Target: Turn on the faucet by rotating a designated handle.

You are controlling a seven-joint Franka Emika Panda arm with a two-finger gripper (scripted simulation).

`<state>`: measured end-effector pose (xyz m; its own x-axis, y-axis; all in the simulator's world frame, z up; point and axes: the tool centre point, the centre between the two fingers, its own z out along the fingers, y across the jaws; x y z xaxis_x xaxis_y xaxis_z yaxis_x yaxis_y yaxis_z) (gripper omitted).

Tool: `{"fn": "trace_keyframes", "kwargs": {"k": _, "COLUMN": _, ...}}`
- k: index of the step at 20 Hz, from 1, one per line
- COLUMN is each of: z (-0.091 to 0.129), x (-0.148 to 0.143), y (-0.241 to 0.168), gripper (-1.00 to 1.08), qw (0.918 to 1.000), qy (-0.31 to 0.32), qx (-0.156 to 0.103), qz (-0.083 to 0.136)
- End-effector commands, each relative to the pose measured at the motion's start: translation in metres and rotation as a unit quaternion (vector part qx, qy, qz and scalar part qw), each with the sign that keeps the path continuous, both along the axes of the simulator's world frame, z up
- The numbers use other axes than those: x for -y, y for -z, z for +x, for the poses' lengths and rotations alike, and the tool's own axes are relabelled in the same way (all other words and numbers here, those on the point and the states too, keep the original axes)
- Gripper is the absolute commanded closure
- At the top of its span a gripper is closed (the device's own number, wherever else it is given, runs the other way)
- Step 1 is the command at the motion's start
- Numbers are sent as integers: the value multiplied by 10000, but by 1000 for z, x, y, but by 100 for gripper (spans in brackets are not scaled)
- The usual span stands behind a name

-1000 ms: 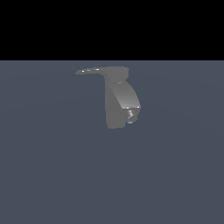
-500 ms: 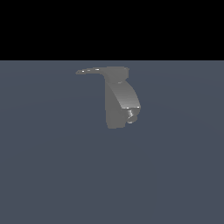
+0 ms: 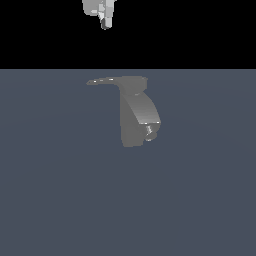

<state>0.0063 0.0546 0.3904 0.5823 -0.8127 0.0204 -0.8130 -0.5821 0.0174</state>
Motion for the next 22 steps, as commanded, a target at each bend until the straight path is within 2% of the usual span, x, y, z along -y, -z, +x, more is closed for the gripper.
{"fn": "trace_keyframes", "kwargs": {"k": 1, "z": 13, "x": -6, "y": 12, "gripper": 108, "qw": 9996, "qy": 288, "qx": 11, "qz": 13}}
{"fn": "trace_keyframes", "kwargs": {"k": 9, "z": 52, "x": -26, "y": 56, "gripper": 108, "qw": 9929, "qy": 1186, "qx": 34, "qz": 54}}
{"fn": "trace_keyframes", "kwargs": {"k": 16, "z": 80, "x": -43, "y": 98, "gripper": 108, "qw": 9811, "qy": 1933, "qx": 44, "qz": 90}}
{"fn": "trace_keyframes", "kwargs": {"k": 22, "z": 95, "x": -54, "y": 124, "gripper": 108, "qw": 9713, "qy": 2376, "qx": 47, "qz": 112}}
